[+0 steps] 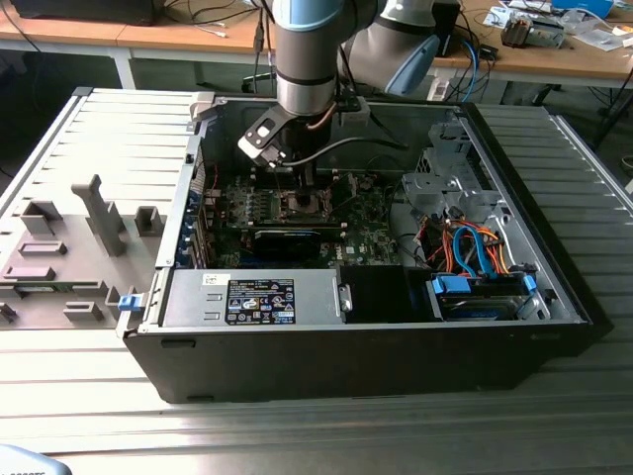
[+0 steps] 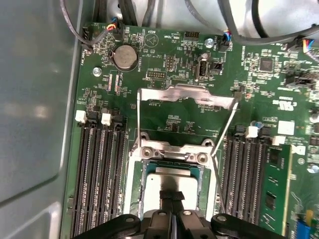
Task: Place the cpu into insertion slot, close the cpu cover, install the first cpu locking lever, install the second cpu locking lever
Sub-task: 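Place the cpu into insertion slot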
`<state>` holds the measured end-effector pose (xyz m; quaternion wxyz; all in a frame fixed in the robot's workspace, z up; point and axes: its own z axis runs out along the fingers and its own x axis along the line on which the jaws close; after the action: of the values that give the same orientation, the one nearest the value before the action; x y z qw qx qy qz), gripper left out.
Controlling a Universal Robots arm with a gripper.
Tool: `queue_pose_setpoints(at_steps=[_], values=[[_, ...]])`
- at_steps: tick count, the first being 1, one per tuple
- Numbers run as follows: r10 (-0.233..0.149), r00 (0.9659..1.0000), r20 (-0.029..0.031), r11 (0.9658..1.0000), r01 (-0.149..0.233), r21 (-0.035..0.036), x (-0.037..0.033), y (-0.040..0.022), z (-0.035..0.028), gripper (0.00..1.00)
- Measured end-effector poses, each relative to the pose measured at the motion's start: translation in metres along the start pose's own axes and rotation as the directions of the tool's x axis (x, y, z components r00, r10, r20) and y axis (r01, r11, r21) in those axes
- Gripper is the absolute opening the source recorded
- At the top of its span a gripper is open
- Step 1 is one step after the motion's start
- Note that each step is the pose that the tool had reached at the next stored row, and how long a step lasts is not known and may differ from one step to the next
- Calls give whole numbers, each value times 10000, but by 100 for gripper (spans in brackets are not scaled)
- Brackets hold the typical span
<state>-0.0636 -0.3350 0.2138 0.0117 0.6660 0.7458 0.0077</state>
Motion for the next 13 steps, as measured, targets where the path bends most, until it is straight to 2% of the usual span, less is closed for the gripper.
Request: queue_pose_setpoints(at_steps=[4, 6, 8, 13], values=[[-1, 10000, 5, 10000, 1, 5, -2, 13, -171, 11], [0, 10000, 7, 10000, 0, 6, -3, 16, -230, 11], [-1, 10000, 11, 10000, 1, 9, -4, 22, -326, 11], [-1, 10000, 18, 10000, 1, 14, -6, 30, -476, 11]])
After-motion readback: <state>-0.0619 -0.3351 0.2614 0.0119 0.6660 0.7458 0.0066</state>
